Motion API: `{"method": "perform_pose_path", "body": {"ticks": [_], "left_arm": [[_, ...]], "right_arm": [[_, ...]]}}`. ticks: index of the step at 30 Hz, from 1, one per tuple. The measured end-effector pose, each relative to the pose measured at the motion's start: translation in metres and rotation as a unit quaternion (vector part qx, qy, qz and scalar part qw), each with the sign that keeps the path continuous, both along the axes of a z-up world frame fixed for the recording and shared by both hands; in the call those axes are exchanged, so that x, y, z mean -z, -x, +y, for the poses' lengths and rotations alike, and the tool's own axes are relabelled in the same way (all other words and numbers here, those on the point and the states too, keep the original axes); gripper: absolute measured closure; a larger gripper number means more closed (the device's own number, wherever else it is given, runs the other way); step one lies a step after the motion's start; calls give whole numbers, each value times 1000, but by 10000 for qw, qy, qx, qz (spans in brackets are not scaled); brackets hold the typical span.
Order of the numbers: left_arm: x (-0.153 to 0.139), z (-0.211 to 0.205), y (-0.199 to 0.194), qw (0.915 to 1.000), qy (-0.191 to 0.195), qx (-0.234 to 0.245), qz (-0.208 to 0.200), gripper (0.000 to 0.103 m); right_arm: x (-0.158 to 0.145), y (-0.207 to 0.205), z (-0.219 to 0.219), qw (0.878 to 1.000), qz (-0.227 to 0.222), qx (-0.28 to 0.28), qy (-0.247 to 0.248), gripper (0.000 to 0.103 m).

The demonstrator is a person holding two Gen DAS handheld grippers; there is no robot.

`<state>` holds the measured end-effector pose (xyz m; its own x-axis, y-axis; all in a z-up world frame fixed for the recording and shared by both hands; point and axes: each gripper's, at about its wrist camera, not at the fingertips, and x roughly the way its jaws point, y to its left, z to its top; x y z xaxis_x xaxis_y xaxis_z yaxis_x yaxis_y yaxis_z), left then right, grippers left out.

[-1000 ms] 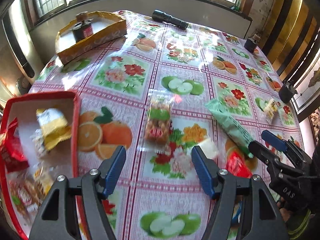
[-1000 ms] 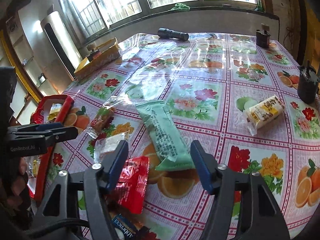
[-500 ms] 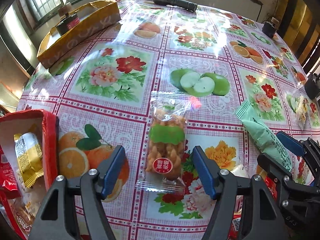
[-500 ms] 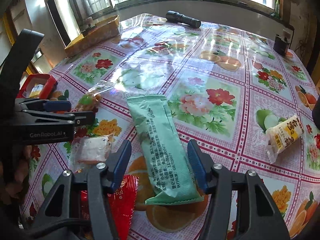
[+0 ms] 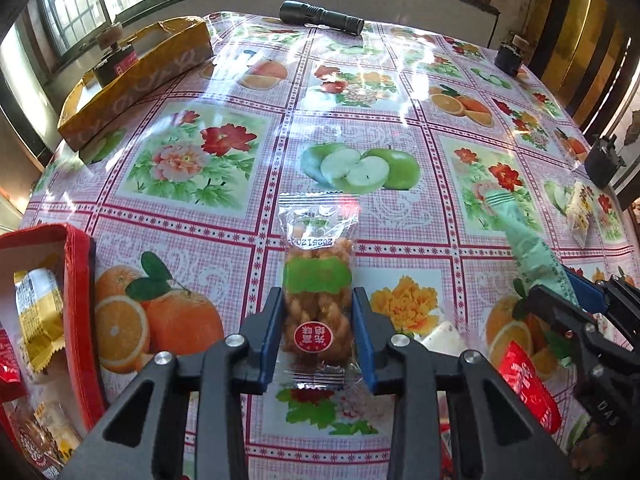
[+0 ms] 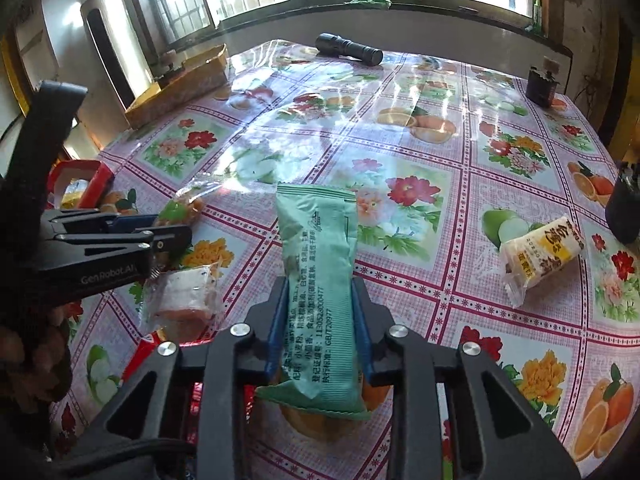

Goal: Organize snacks
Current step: 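Grasp the clear green-label peanut bag with the left tool while the right tool grasps the green bar packet, then lift the peanut bag with the left tool while the right tool lifts the green bar packet toward the tray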

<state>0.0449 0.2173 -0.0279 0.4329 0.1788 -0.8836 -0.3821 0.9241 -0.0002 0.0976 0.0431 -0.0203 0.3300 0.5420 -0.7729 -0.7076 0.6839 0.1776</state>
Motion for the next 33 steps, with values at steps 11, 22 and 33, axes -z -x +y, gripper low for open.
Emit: {"method": "perform_pose_path", "body": {"ticks": [11, 22, 33], "left_arm": [[-26, -20, 44, 9993, -182, -162, -299, 71], [-56, -46, 90, 9968, -513, -66, -608, 71], [-70, -46, 125, 9947, -674, -231, -747, 71]], "right_arm": [[-27, 31, -35, 9978, 147, 162, -626, 71], [-43, 71, -45, 9945, 247, 2, -1014, 71], [-51, 103, -39, 9923, 278, -277, -1177, 71]]}}
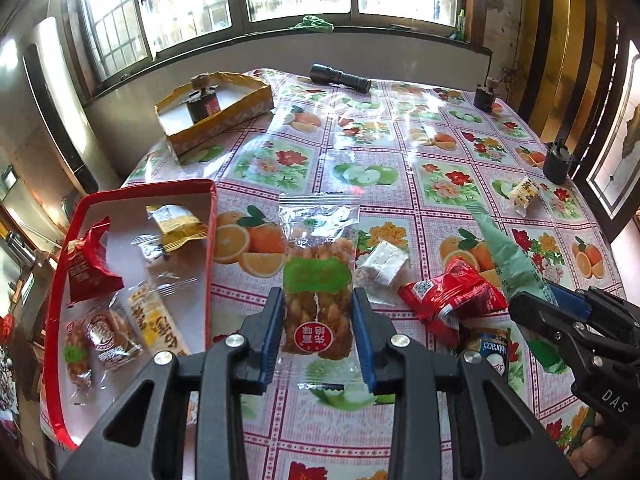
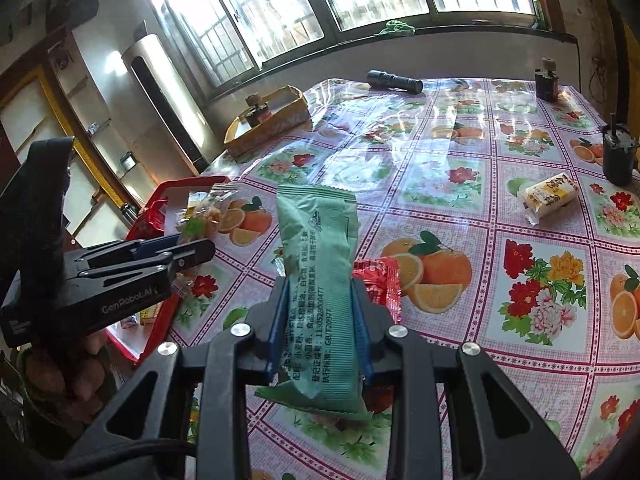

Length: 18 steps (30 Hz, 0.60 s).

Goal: Organize snacks
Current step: 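Lift the peanut bag with the left tool while the right tool lifts the green bar packet toward the tray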

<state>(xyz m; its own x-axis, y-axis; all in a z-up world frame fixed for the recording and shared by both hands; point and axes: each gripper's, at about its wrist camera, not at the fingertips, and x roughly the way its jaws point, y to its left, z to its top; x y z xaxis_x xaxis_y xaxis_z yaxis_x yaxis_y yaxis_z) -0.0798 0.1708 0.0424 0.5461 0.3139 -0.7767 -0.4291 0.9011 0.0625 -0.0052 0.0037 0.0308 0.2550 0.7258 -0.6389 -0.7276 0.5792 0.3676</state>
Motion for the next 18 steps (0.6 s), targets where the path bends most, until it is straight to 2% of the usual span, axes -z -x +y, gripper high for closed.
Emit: {"method": "perform_pose_path", "body": {"ticks": [18], "left_arm": [[-10, 8, 33, 9997, -123, -181, -130, 71]], "right_arm": [[-2, 21, 15, 9996, -16, -286, -16, 71]]}}
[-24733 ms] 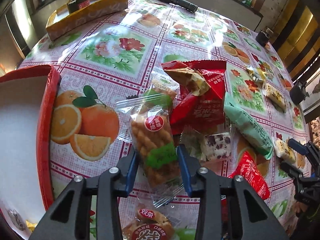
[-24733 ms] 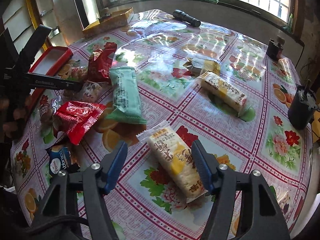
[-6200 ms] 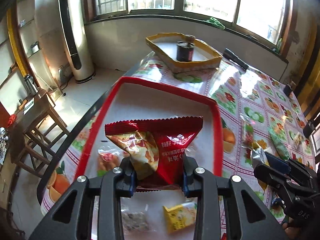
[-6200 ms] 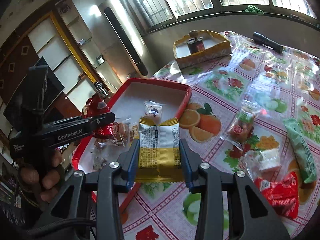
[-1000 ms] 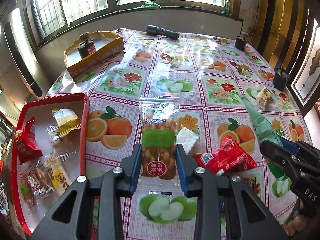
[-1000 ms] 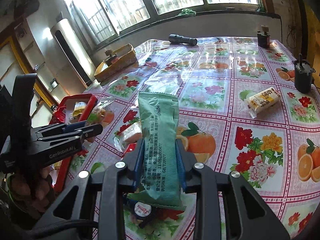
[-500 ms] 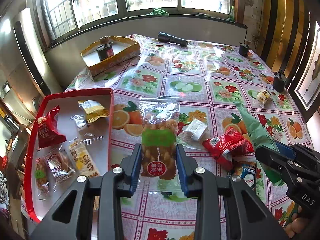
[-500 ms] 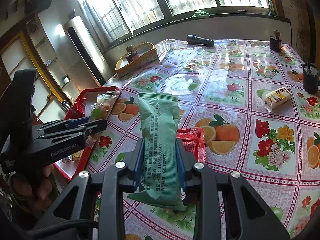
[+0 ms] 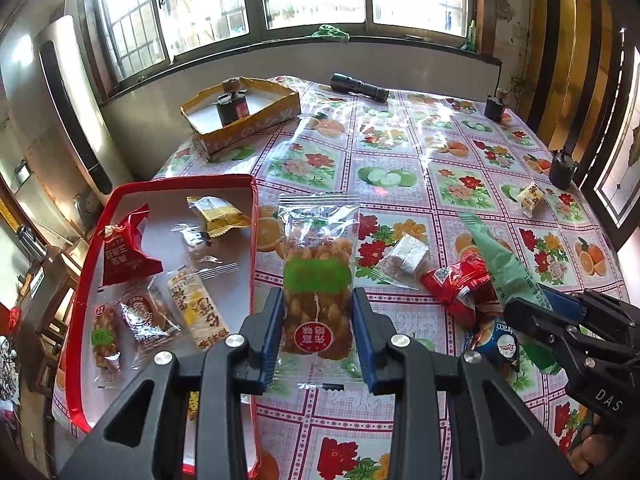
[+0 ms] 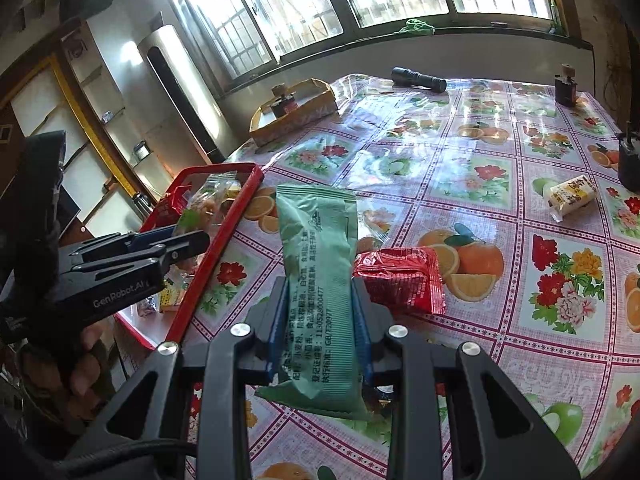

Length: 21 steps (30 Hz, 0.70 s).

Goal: Organize snacks
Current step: 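Lift the peanut bag with the left tool while the right tool lifts the green bar packet toward the tray, then release the peanut bag into the tray with the left tool while the right tool drops the green bar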

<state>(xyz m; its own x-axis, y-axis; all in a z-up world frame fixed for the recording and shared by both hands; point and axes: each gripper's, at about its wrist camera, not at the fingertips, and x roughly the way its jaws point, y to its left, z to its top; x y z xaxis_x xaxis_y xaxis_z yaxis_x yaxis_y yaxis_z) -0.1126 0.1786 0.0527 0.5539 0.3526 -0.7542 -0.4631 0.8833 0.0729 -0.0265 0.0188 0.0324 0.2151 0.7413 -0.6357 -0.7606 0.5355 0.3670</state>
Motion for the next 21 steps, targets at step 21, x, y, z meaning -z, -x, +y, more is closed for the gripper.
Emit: {"method": "perform_pose_path", "body": {"ticks": [21], "left_arm": [[-5, 38, 35, 9992, 150, -350, -133, 70]], "right_arm": [[0, 13, 42, 9990, -43, -434, 80, 71]]}}
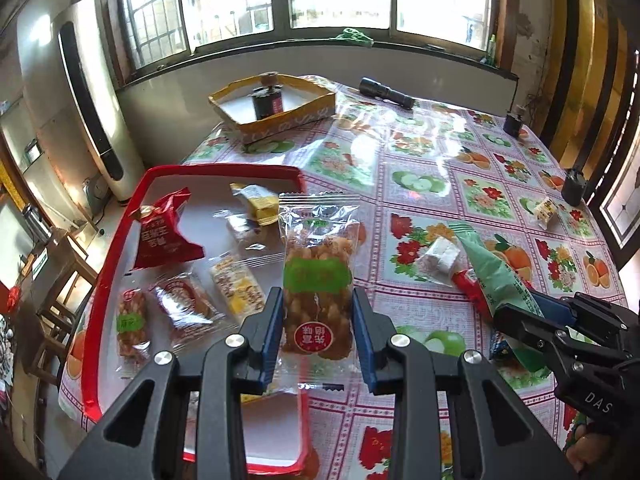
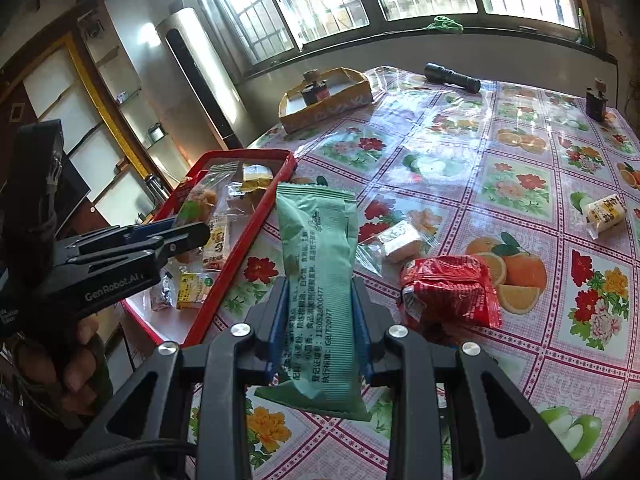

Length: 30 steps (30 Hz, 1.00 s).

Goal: Organize snacks
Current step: 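Release the peanut bag into the tray with the left tool while the right tool drops the green bar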

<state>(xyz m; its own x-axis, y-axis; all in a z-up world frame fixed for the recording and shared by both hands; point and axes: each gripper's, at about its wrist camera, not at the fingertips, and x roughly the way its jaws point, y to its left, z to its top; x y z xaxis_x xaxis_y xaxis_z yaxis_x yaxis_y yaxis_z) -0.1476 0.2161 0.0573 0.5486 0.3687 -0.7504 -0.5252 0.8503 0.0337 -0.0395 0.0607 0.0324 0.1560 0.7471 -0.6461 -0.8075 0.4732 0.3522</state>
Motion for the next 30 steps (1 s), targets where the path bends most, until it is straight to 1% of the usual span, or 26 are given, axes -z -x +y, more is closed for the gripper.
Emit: {"method": "perform_pose_path", "body": {"ticks": [8, 14, 22, 26, 30], "left_arm": [[-6, 39, 40, 9983, 7, -565, -103, 70], [-3, 68, 59, 9957, 147, -906, -129, 70], [8, 85, 65, 9940, 268, -1060, -63, 70], [11, 92, 69, 9933, 289, -1119, -35, 70], [17, 100, 68, 9924, 358, -1175, 24, 70]], "right_arm": [[0, 7, 42, 9992, 84, -377, -61, 71], [1, 17, 79, 9974, 95, -703, -98, 71], [2, 25, 138, 9947, 107, -1014, -141, 71], [7, 32, 165, 9929, 63, -1183, -59, 71], [13, 37, 185, 9920, -93, -1252, 87, 71]]}}
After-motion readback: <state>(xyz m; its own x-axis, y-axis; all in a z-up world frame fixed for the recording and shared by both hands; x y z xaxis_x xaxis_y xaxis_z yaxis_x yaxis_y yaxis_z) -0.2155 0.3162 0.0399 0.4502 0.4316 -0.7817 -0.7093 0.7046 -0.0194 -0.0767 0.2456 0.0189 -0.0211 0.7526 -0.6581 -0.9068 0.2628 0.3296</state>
